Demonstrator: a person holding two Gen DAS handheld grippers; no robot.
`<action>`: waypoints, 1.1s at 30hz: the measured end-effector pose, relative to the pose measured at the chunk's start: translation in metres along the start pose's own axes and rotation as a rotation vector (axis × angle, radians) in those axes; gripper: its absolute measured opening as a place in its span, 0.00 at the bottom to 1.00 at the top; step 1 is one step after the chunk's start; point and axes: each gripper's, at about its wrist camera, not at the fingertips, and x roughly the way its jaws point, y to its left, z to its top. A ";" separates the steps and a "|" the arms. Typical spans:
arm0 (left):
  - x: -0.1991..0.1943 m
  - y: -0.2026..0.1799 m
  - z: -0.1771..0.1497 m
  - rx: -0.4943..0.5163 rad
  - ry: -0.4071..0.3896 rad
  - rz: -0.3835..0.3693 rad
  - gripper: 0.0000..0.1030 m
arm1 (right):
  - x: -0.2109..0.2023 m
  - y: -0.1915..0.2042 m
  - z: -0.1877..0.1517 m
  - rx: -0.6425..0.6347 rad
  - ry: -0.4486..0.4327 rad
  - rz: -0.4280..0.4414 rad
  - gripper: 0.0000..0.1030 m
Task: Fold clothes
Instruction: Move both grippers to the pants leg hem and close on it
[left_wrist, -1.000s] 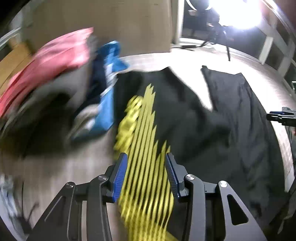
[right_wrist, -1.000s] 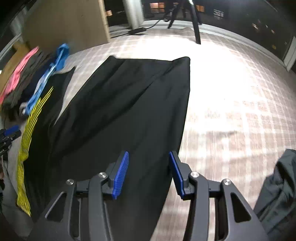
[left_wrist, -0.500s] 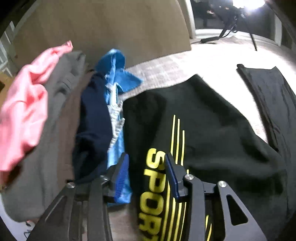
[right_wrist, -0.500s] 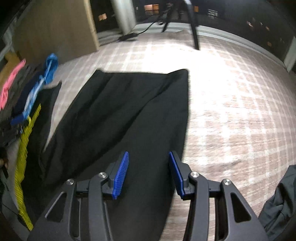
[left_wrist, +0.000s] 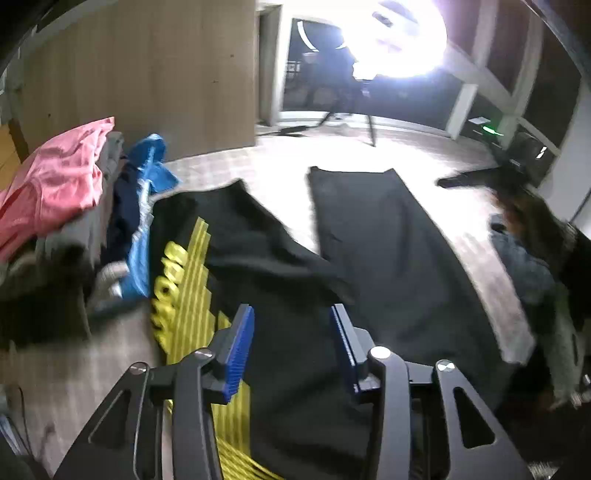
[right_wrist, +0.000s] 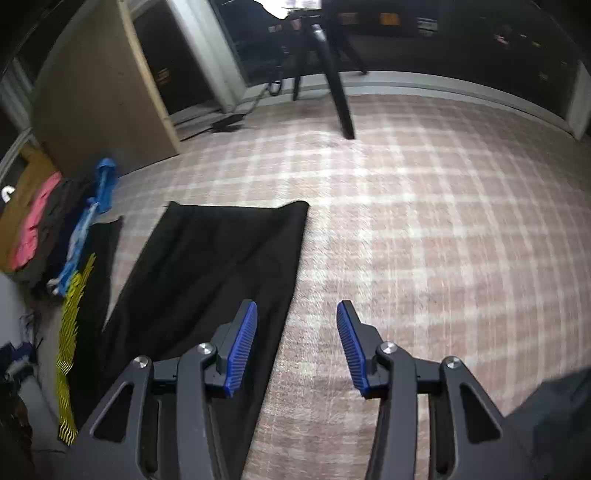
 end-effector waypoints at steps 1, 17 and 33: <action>0.002 -0.017 -0.006 -0.001 0.009 -0.007 0.42 | -0.003 -0.002 0.003 -0.016 -0.001 0.023 0.43; 0.041 -0.246 -0.082 -0.008 0.140 -0.083 0.59 | 0.049 -0.027 0.045 -0.127 0.068 0.200 0.43; 0.074 -0.253 -0.094 -0.027 0.195 0.027 0.07 | 0.105 0.002 0.058 -0.147 0.103 0.230 0.04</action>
